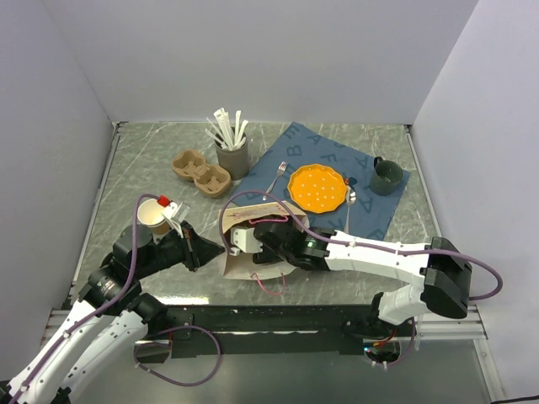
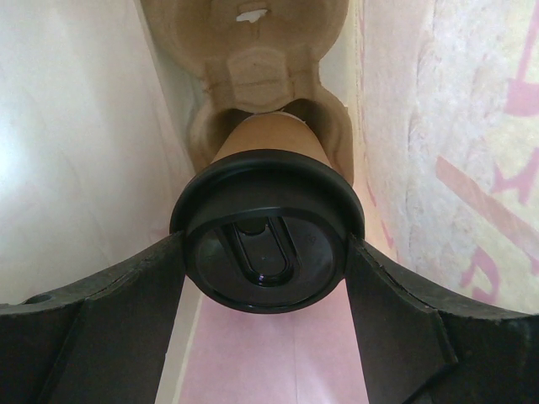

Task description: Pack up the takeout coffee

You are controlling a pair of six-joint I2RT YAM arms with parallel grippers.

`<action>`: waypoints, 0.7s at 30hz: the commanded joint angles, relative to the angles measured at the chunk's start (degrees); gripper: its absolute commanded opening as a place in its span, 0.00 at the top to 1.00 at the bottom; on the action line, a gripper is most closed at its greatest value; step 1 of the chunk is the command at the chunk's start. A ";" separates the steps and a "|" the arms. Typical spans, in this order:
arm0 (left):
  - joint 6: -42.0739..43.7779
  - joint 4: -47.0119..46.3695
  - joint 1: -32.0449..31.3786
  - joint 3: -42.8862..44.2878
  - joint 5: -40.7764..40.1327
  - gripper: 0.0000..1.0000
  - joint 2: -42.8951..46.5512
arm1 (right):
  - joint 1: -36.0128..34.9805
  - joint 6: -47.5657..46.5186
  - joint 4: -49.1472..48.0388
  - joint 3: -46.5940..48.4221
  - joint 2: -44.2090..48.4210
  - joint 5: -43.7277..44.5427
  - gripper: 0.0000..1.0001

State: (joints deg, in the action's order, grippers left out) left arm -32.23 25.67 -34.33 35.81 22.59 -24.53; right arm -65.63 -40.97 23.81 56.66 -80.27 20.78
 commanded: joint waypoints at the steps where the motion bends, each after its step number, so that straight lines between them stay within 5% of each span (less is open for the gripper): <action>1: -0.29 -0.62 -0.30 0.22 -0.35 0.99 -0.16 | 0.41 2.30 -3.51 -0.59 -1.12 1.29 0.60; 21: -0.99 0.17 -1.62 0.49 -2.29 0.99 -0.16 | 1.90 6.96 -8.70 -4.81 -2.96 0.76 0.59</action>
State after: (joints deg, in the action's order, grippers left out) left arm -32.42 26.35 -35.31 35.81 20.75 -24.53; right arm -64.45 -36.73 16.62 53.74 -82.65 22.85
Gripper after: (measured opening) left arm 0.021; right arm 0.783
